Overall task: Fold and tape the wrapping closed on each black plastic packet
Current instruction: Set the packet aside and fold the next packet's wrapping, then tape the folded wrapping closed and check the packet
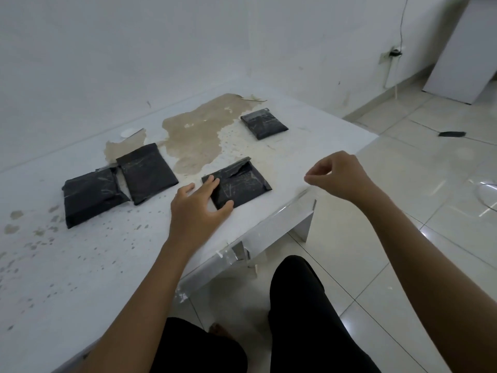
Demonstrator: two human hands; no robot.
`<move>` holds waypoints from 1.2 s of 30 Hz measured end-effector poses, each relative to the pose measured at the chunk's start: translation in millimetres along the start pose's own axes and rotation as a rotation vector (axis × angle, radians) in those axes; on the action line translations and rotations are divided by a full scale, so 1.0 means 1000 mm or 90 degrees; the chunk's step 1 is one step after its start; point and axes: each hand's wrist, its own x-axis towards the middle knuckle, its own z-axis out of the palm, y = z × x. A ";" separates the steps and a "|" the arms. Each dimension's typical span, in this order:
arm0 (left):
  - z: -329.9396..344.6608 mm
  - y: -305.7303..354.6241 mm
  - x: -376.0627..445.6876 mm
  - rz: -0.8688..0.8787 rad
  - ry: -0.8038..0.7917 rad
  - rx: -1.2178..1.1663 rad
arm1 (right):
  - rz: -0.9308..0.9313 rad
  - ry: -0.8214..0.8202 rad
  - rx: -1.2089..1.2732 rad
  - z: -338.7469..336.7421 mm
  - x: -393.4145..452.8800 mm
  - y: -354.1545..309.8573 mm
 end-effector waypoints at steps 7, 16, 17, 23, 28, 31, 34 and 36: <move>0.000 -0.001 -0.002 -0.003 -0.010 -0.020 | 0.032 -0.104 -0.062 0.018 -0.016 0.004; -0.002 0.001 -0.004 -0.016 -0.004 -0.038 | 0.096 -0.189 0.013 0.026 -0.020 0.002; -0.002 0.001 -0.005 -0.020 -0.001 -0.041 | 0.104 -0.186 0.039 0.026 -0.021 0.003; -0.002 0.002 -0.005 -0.024 0.000 -0.050 | 0.118 -0.138 0.109 0.024 -0.022 0.001; -0.004 0.006 -0.007 -0.020 0.004 -0.050 | 0.107 -0.104 0.076 0.025 -0.021 0.000; -0.005 0.007 -0.007 -0.016 0.004 -0.042 | 0.101 -0.083 0.077 0.027 -0.024 0.001; -0.004 0.007 -0.007 -0.013 0.003 -0.026 | 0.101 -0.052 0.088 0.031 -0.026 0.001; -0.003 0.007 -0.007 -0.015 0.003 -0.022 | 0.096 -0.037 0.095 0.034 -0.029 0.001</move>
